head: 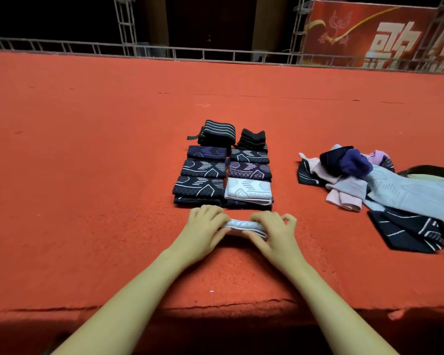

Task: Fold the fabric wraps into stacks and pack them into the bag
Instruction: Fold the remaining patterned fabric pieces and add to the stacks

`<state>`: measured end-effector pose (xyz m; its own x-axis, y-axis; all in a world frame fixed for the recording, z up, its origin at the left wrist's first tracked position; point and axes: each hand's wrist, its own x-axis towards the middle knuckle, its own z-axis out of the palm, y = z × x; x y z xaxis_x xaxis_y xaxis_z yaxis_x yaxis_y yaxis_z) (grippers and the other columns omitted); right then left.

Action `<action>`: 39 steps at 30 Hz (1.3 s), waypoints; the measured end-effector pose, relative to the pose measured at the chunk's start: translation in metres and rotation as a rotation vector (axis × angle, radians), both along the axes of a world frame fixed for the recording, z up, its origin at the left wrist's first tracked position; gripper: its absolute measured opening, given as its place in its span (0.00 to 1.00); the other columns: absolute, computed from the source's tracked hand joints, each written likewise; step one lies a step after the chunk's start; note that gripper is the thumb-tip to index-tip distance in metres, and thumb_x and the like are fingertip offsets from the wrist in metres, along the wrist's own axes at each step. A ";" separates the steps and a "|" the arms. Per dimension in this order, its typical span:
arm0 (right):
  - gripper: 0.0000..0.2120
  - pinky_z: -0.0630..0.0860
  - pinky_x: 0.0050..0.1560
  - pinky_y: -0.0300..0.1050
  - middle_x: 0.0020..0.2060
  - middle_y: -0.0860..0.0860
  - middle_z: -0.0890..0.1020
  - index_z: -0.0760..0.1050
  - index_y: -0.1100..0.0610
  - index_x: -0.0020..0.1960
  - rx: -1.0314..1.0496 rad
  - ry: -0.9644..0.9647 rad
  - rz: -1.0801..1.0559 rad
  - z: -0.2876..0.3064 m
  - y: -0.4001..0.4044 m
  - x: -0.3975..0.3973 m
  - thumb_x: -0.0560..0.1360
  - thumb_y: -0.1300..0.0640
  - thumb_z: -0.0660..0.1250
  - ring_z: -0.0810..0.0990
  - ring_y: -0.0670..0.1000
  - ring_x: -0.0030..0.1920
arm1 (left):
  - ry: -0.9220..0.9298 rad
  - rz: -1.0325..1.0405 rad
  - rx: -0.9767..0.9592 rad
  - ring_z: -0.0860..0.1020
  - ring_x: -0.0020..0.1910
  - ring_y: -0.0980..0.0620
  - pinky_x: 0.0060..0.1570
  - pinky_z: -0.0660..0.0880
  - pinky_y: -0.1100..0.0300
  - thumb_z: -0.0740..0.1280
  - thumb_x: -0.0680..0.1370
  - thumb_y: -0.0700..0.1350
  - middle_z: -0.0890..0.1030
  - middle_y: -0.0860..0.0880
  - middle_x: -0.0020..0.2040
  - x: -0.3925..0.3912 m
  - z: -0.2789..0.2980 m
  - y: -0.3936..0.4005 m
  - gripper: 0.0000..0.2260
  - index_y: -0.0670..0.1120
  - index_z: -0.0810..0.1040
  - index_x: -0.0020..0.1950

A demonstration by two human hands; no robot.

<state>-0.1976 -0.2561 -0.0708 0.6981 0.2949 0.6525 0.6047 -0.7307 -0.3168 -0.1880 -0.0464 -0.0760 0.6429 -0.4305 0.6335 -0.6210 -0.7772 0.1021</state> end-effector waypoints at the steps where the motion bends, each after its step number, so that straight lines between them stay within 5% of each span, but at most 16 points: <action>1: 0.10 0.54 0.46 0.43 0.45 0.40 0.79 0.74 0.45 0.52 0.016 0.003 -0.009 -0.003 -0.003 -0.002 0.74 0.42 0.62 0.73 0.41 0.47 | -0.005 -0.016 -0.020 0.72 0.51 0.52 0.49 0.61 0.57 0.59 0.78 0.51 0.78 0.51 0.50 -0.002 -0.003 -0.001 0.06 0.51 0.71 0.52; 12: 0.10 0.52 0.49 0.42 0.51 0.41 0.81 0.82 0.46 0.51 0.219 -0.193 -0.209 0.029 -0.003 0.028 0.74 0.47 0.63 0.72 0.44 0.53 | -0.281 0.070 -0.140 0.75 0.50 0.50 0.48 0.65 0.55 0.63 0.76 0.46 0.82 0.46 0.54 0.028 0.041 -0.030 0.08 0.44 0.81 0.46; 19: 0.10 0.53 0.51 0.45 0.55 0.45 0.82 0.81 0.45 0.52 0.114 -0.283 -0.289 0.041 -0.017 0.085 0.73 0.48 0.64 0.71 0.50 0.55 | -0.362 0.105 -0.069 0.81 0.46 0.46 0.47 0.69 0.54 0.67 0.75 0.42 0.82 0.45 0.55 0.086 0.054 -0.045 0.05 0.43 0.82 0.44; 25: 0.14 0.55 0.53 0.47 0.53 0.44 0.82 0.83 0.45 0.48 -0.111 -0.063 -0.149 0.021 -0.030 0.121 0.73 0.42 0.61 0.79 0.48 0.53 | -0.241 0.084 0.131 0.80 0.49 0.45 0.48 0.69 0.53 0.64 0.75 0.44 0.82 0.43 0.56 0.112 0.021 -0.040 0.09 0.42 0.79 0.40; 29: 0.15 0.51 0.48 0.43 0.42 0.41 0.82 0.80 0.46 0.39 0.071 0.034 -0.195 0.009 -0.023 0.116 0.74 0.42 0.58 0.77 0.43 0.48 | -0.078 0.091 0.085 0.80 0.42 0.45 0.44 0.66 0.56 0.62 0.75 0.49 0.83 0.45 0.47 0.107 0.018 -0.045 0.13 0.43 0.77 0.36; 31: 0.15 0.50 0.46 0.43 0.41 0.43 0.81 0.79 0.49 0.40 0.105 0.044 -0.281 0.008 -0.016 0.118 0.74 0.44 0.57 0.77 0.47 0.47 | -0.032 0.161 0.134 0.79 0.38 0.44 0.41 0.63 0.55 0.59 0.75 0.47 0.82 0.46 0.45 0.111 0.023 -0.052 0.12 0.42 0.78 0.39; 34: 0.24 0.52 0.54 0.44 0.62 0.45 0.77 0.76 0.50 0.62 -0.056 0.161 -0.335 0.009 -0.011 0.119 0.75 0.41 0.50 0.72 0.49 0.63 | 0.156 0.269 0.211 0.79 0.54 0.43 0.54 0.67 0.52 0.52 0.75 0.51 0.81 0.44 0.58 0.113 0.023 -0.055 0.21 0.42 0.80 0.56; 37: 0.28 0.44 0.67 0.49 0.76 0.43 0.57 0.58 0.46 0.76 -0.276 0.367 -0.320 0.006 -0.014 0.119 0.78 0.40 0.42 0.55 0.46 0.75 | 0.344 0.372 0.273 0.63 0.73 0.46 0.71 0.54 0.47 0.38 0.76 0.56 0.64 0.46 0.75 0.107 0.018 -0.054 0.33 0.46 0.64 0.75; 39: 0.27 0.41 0.69 0.53 0.77 0.42 0.52 0.54 0.44 0.77 -0.341 0.417 -0.317 0.008 -0.014 0.119 0.79 0.40 0.41 0.49 0.46 0.76 | 0.379 0.444 0.311 0.53 0.76 0.48 0.74 0.43 0.48 0.39 0.80 0.57 0.56 0.47 0.78 0.106 0.015 -0.056 0.28 0.46 0.53 0.78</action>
<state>-0.0786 -0.2703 -0.0625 0.9615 0.1747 0.2122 0.2172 -0.9560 -0.1970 -0.0819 -0.1028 -0.0614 0.9553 -0.1998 0.2178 -0.2003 -0.9795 -0.0201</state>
